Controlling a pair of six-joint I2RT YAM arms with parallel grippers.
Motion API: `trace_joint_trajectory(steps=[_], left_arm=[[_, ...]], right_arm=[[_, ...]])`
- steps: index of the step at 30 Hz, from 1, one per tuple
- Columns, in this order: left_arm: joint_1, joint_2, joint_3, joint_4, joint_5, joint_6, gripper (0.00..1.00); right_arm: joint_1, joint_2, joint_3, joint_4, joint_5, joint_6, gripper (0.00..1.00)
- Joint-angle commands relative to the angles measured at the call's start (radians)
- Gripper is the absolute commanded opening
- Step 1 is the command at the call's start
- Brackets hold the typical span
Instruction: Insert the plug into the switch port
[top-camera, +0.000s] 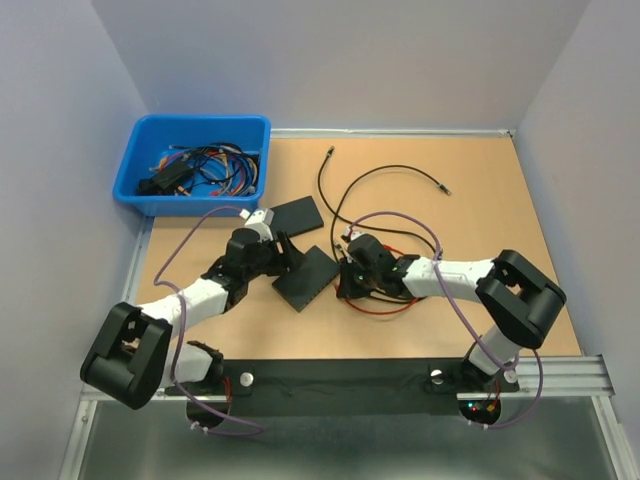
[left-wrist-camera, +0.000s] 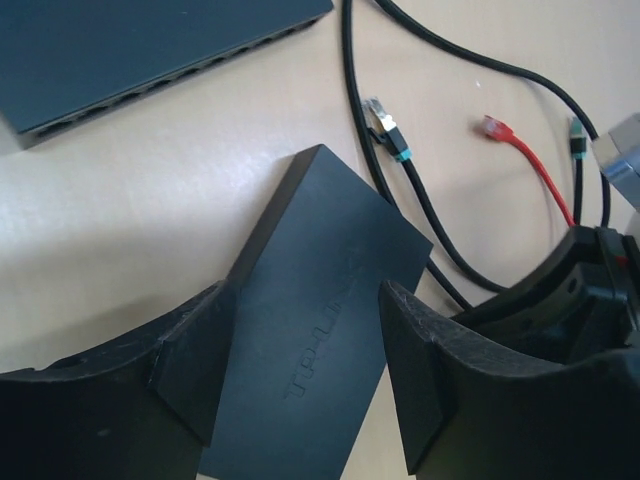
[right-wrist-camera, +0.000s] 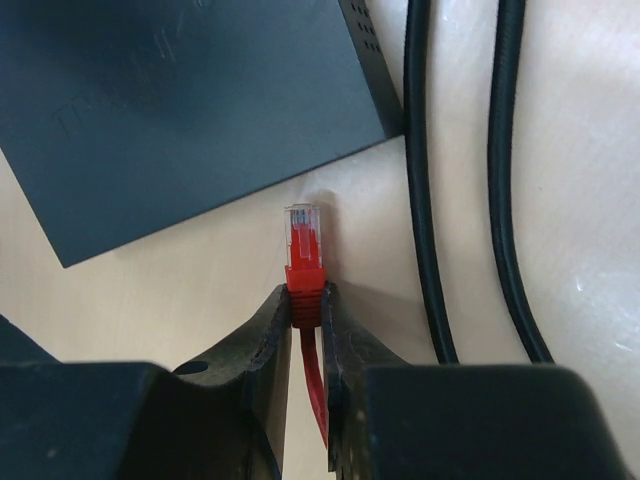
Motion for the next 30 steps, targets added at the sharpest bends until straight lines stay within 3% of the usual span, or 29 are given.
trace_joint_trajectory(steps=[1, 16, 23, 30], left_arm=[[0.005, 0.01, 0.002, 0.132, 0.118, 0.038, 0.68], [0.012, 0.256, 0.081, 0.146, 0.213, 0.047, 0.6], [0.014, 0.209, 0.121, 0.048, 0.112, 0.056, 0.56], [0.015, 0.087, 0.17, -0.141, -0.112, 0.099, 0.57]], right_arm=[[0.016, 0.028, 0.041, 0.006, -0.014, -0.02, 0.0], [0.07, 0.109, 0.139, -0.069, 0.007, -0.037, 0.0], [0.1, 0.12, 0.179, -0.109, 0.025, -0.039, 0.0], [0.114, 0.089, 0.145, -0.123, 0.042, -0.017, 0.0]])
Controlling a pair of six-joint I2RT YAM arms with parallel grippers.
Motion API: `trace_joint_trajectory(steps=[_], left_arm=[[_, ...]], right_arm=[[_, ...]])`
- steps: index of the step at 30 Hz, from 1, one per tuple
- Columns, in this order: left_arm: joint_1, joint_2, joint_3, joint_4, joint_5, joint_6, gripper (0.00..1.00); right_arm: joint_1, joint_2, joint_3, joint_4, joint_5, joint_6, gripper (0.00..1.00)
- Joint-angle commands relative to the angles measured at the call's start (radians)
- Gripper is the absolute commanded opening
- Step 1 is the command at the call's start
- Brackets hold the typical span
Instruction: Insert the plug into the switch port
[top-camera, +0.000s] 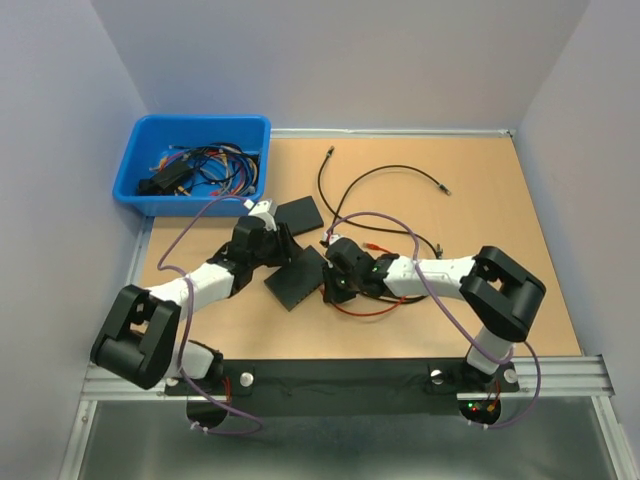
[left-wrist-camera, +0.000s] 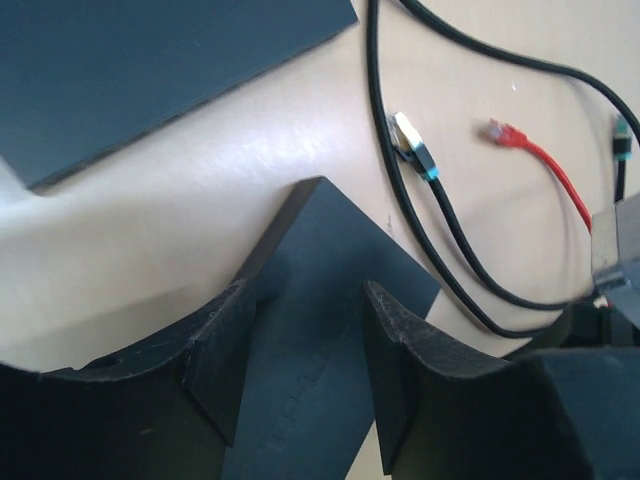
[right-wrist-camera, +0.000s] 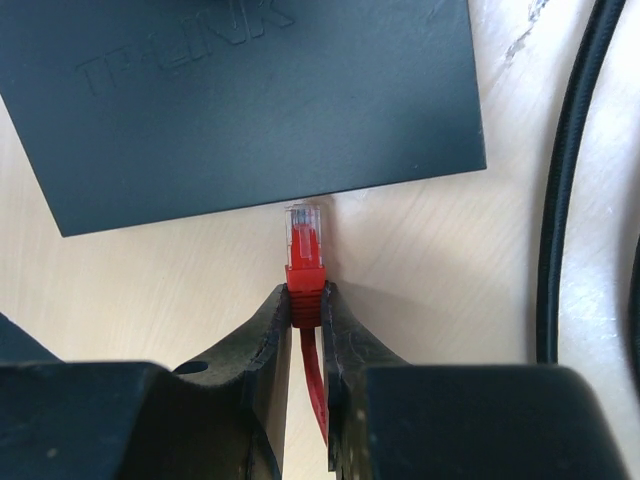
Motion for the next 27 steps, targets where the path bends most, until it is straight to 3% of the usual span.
trace_joint_trajectory(steps=[1, 14, 27], left_arm=[[0.004, -0.058, 0.056, -0.098, -0.151, 0.04, 0.57], [0.007, 0.077, 0.075, -0.096, -0.105, 0.045, 0.57], [0.009, 0.062, 0.039, -0.063, 0.005, 0.037, 0.56]], right_arm=[[0.015, -0.026, -0.019, -0.042, 0.023, 0.011, 0.0], [0.018, -0.039, -0.01, -0.059, 0.036, 0.007, 0.01], [0.02, 0.013, 0.071, -0.082, 0.054, -0.027, 0.0]])
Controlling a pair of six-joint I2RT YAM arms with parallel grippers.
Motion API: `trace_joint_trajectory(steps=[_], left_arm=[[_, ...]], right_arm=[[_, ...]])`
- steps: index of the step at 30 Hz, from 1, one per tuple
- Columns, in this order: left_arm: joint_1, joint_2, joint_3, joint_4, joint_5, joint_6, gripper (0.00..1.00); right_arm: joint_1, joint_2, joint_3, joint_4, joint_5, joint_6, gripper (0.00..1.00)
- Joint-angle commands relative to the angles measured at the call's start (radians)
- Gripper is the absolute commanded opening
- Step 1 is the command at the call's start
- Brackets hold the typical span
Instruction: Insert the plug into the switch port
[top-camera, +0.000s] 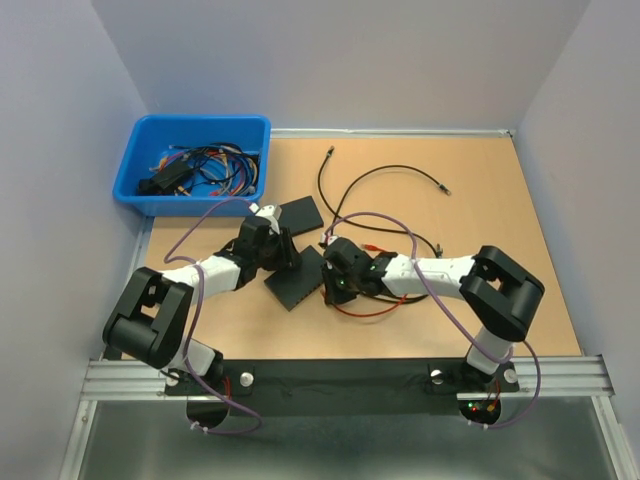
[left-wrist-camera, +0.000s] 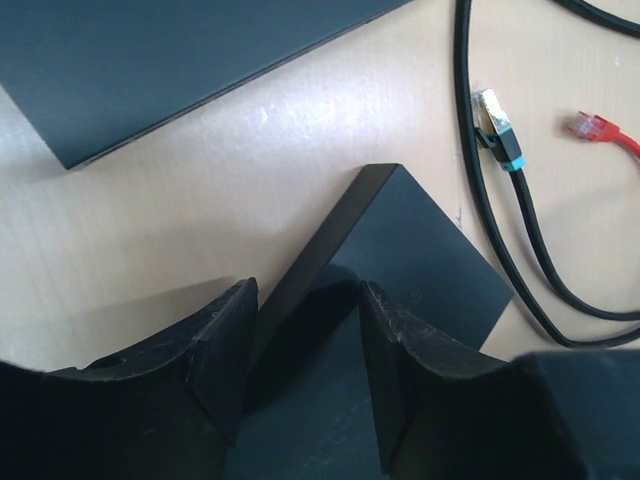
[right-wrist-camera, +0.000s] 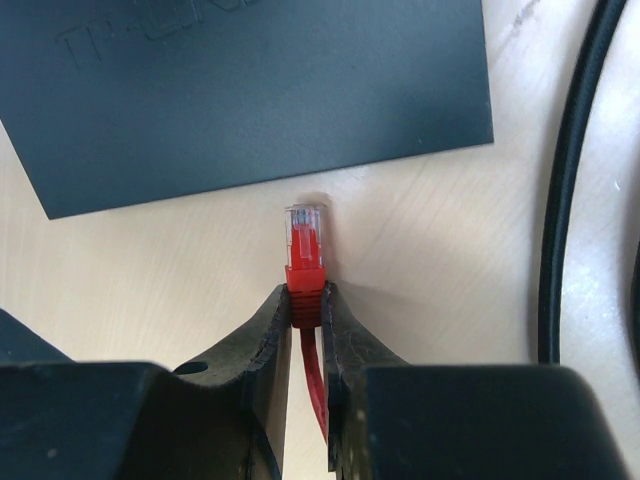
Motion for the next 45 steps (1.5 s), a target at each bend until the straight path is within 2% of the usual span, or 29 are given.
trace_joint_trajectory(steps=[1, 18, 34, 45], left_arm=[[0.001, -0.034, -0.012, 0.026, 0.052, 0.002, 0.55], [-0.001, -0.014, -0.02, 0.026, 0.08, -0.002, 0.54], [-0.013, 0.032, -0.001, 0.029, 0.113, 0.015, 0.53], [-0.019, 0.053, 0.009, 0.029, 0.124, 0.022, 0.52]], right_arm=[[0.009, 0.031, 0.068, -0.024, 0.024, -0.026, 0.01], [0.009, 0.064, 0.166, -0.087, 0.121, -0.053, 0.01], [0.029, 0.113, 0.255, -0.133, 0.124, -0.147, 0.01], [0.084, 0.145, 0.285, -0.162, 0.24, -0.23, 0.0]])
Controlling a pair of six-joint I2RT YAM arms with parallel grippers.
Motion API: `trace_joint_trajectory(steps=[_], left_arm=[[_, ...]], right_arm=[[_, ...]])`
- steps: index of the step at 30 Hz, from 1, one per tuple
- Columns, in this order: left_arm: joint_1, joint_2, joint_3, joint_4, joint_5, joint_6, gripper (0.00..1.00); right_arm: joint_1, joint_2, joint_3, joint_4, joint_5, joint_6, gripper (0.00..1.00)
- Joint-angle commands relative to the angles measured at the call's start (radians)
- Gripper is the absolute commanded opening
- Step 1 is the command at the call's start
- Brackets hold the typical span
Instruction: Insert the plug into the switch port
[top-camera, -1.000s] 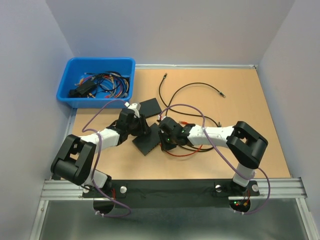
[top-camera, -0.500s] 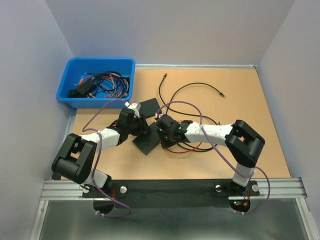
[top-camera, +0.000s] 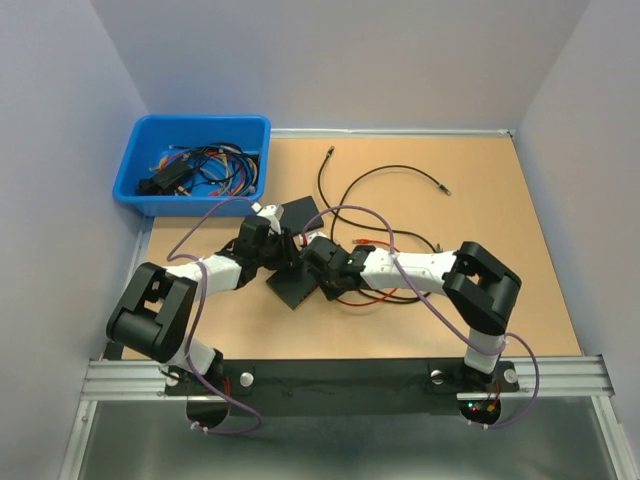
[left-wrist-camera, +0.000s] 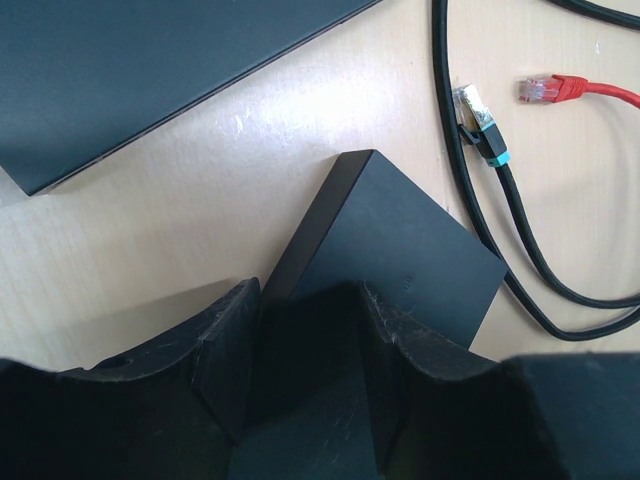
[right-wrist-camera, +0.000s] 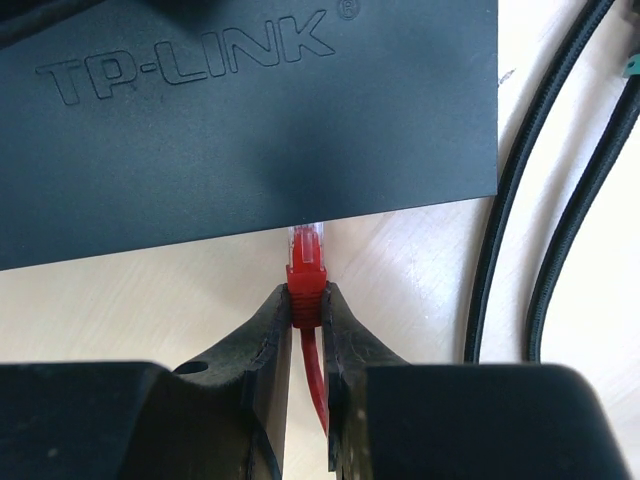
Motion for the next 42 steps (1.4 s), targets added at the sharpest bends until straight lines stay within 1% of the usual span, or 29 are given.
trace_joint_trajectory(steps=[1, 14, 28, 36, 42], left_arm=[[-0.024, 0.019, 0.015, -0.027, 0.06, 0.006, 0.52], [-0.03, 0.036, 0.02, -0.032, 0.072, 0.009, 0.52], [-0.037, 0.071, 0.028, -0.035, 0.117, 0.009, 0.52], [-0.042, 0.116, 0.028, -0.027, 0.186, -0.003, 0.52], [-0.045, 0.134, 0.022, -0.018, 0.197, -0.011, 0.52]], right_arm=[[0.029, 0.02, 0.053, 0.057, 0.064, -0.04, 0.0], [0.032, 0.026, 0.074, 0.069, 0.158, -0.054, 0.0], [0.032, -0.017, -0.001, 0.275, 0.153, -0.106, 0.0], [0.018, 0.023, -0.025, 0.381, 0.124, -0.115, 0.0], [-0.001, 0.011, -0.048, 0.447, 0.127, -0.114, 0.0]])
